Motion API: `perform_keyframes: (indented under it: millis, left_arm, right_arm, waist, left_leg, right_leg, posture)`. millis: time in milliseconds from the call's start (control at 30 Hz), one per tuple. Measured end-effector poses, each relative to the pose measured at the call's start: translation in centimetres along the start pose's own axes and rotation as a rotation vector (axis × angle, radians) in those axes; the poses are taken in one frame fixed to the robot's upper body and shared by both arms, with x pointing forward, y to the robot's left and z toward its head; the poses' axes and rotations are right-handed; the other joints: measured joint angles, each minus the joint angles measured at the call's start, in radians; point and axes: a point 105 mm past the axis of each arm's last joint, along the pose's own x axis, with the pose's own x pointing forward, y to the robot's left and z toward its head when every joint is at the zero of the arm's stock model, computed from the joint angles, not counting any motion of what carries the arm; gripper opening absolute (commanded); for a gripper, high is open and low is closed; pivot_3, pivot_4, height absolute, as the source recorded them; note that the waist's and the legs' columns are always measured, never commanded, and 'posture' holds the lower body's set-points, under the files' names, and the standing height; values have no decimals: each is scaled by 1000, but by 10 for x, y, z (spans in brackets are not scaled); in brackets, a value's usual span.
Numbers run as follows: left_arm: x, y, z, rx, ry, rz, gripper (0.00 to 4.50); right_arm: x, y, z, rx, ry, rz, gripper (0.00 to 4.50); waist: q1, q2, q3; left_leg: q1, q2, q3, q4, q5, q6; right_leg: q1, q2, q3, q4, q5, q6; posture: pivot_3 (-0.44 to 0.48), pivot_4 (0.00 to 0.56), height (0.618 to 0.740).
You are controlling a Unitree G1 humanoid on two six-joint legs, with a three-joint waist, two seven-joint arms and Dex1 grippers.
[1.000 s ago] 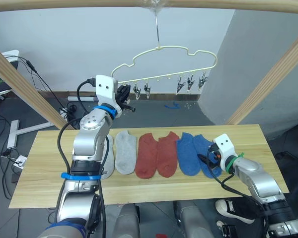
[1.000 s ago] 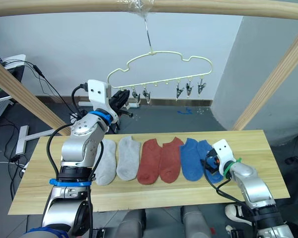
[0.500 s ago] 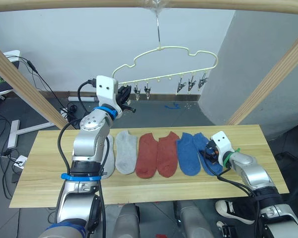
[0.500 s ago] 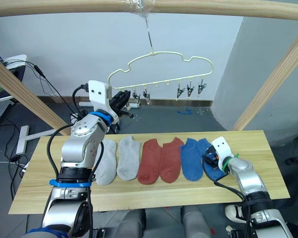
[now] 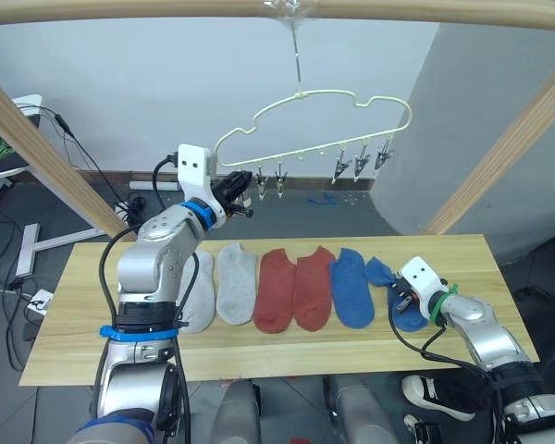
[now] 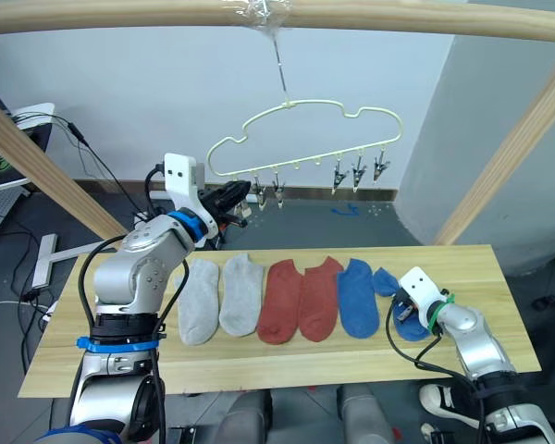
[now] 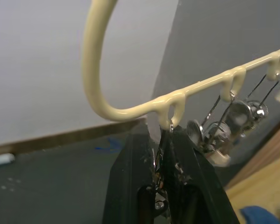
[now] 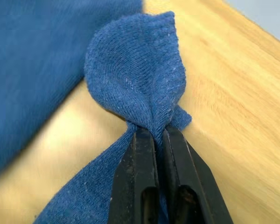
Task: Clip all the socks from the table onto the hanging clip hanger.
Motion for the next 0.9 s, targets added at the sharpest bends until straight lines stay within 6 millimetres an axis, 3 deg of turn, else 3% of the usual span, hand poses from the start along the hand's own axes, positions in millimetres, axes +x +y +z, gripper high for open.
perform_keyframes:
  millis: [133, 200, 300, 567, 767, 900]
  left_arm:
    - [-3, -6, -2, -195, 60, -61, 3]
    - [-6, -7, 0, -309, 87, -93, 3]
    - [-9, -6, 4, -400, 108, -112, 3]
    - [-3, -4, 14, -572, 113, -130, 3]
    - [-7, -3, 17, -652, 105, -147, 3]
    - [-7, -5, 17, -654, 114, -149, 3]
  right_arm:
    - [-5, 17, 60, -33, -171, 49, 15]
    - [-5, 36, 91, -3, -256, 95, 15]
    - [-3, 66, 122, 93, -331, 170, 15]
    - [7, 106, 180, 263, -428, 236, 15]
    - [8, 105, 186, 280, -426, 226, 15]
    - [6, 104, 200, 277, -465, 236, 15]
  waist:
    - [-12, 0, 0]
    - [-14, 0, 0]
    - [-13, 0, 0]
    - [-3, 0, 0]
    - [3, 0, 0]
    - [3, 0, 0]
  left_leg:
    - [1, 1, -1, 0, 0, 0]
    - [1, 1, -2, 0, 0, 0]
    - [0, 1, -2, 0, 0, 0]
    - [-2, 0, -3, -1, 0, 0]
    - [-9, 0, -3, -1, 0, -1]
    - [-9, 0, -3, -1, 0, -1]
  right_leg:
    - [0, 1, -1, 1, 0, 0]
    - [0, 1, -1, 1, 0, 0]
    - [0, 1, -1, 0, 0, 0]
    - [-2, 0, -2, 0, 0, -1]
    - [-9, 0, -2, 1, 1, -3]
    - [-10, 0, -3, 1, 2, -5]
  posture:
    - [23, 270, 740]
    - [23, 270, 740]
    - [16, 268, 740]
    - [-4, 264, 740]
    - [-5, 257, 740]
    - [-3, 252, 740]
